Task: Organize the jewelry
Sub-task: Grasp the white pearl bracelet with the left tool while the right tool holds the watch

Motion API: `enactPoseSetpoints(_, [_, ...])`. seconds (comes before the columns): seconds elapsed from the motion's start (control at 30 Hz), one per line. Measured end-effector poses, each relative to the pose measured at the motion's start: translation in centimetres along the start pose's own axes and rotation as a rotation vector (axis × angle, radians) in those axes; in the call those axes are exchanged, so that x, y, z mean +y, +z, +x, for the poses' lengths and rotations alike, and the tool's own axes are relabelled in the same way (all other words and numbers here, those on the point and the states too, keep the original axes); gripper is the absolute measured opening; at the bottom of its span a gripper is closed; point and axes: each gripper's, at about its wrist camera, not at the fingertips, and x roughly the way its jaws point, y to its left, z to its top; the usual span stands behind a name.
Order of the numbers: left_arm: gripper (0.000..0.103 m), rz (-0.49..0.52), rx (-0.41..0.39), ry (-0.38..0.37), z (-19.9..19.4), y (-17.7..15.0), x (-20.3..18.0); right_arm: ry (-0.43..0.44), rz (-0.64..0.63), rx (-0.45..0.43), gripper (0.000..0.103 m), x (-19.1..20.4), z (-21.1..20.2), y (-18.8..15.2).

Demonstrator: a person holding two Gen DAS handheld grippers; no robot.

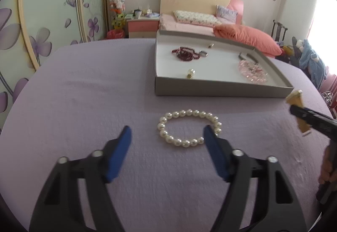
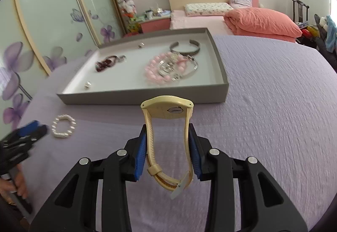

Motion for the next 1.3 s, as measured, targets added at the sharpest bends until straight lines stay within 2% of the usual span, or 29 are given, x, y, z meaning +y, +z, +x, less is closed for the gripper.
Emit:
enactPoseSetpoints(0.03, [0.054,-0.001,0.01,0.0,0.3,0.1,0.0,0.005,-0.002,-0.002,0.038,0.1,-0.1,0.0])
enactPoseSetpoints(0.13, [0.045,-0.008,0.044,-0.003,1.5,0.2,0.1,0.009,-0.021,-0.004,0.038,0.6,-0.2,0.0])
enactPoseSetpoints(0.4, [0.039,-0.002,0.065,0.01,2.8,0.9,-0.2,0.02,-0.037,0.015,0.038,1.1,0.3,-0.3])
enactPoseSetpoints(0.67, [0.02,0.036,0.071,0.049,3.1,1.3,-0.7,0.026,-0.039,0.018,0.038,1.1,0.3,-0.4])
enactPoseSetpoints(0.7, [0.012,0.04,0.071,0.051,3.1,1.3,-0.7,0.028,-0.039,0.018,0.038,1.2,0.3,-0.4])
enactPoseSetpoints(0.73, [0.01,0.048,0.071,0.048,3.1,1.3,-0.8,0.029,-0.04,0.018,0.038,1.3,0.3,-0.5])
enactPoseSetpoints(1.0, [0.009,0.082,0.064,0.015,2.3,0.5,-1.1,0.04,-0.044,0.004,0.038,1.8,-0.4,-0.5])
enactPoseSetpoints(1.3, [0.009,0.073,-0.053,-0.068,-2.6,1.0,-1.2,0.056,-0.054,-0.028,0.038,2.7,-1.9,-0.3])
